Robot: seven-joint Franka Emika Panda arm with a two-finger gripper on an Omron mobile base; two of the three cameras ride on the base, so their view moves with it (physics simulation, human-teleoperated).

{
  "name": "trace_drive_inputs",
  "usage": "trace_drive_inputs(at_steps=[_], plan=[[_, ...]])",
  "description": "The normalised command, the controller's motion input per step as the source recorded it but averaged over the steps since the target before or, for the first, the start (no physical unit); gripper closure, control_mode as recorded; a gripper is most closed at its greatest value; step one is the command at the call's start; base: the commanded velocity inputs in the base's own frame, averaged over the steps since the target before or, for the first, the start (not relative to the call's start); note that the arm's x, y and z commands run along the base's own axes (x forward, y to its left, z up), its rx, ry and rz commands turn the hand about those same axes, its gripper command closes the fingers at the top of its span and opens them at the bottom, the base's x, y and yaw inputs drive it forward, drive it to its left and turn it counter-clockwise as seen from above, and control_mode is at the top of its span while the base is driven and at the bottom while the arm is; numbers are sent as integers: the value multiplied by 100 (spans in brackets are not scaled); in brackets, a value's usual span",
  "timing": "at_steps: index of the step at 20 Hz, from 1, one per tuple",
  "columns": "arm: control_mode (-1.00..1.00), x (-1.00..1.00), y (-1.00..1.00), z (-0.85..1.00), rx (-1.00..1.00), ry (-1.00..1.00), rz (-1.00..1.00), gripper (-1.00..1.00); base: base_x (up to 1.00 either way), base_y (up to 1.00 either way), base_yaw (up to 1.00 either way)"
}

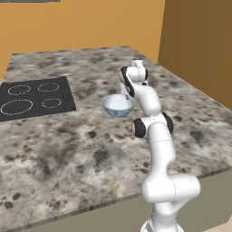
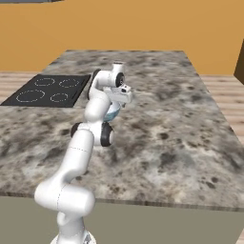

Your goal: Pick the cup and bowl from the counter and place them on the counter next to the sink.

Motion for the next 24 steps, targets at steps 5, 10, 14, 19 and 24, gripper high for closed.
trace_drive_inputs(at_steps=[5, 10, 14, 19, 24], plan=[[-100, 10, 0, -16, 0, 1, 0, -100, 0, 0, 0], [-100, 6, 0, -14, 0, 0, 0, -100, 0, 0, 0], [-100, 3, 0, -13, 0, 0, 0, -100, 0, 0, 0], [-100, 0, 2, -24, 0, 0, 0, -100, 0, 0, 0], [-100, 0, 1, -15, 0, 0, 0, -100, 0, 0, 0]])
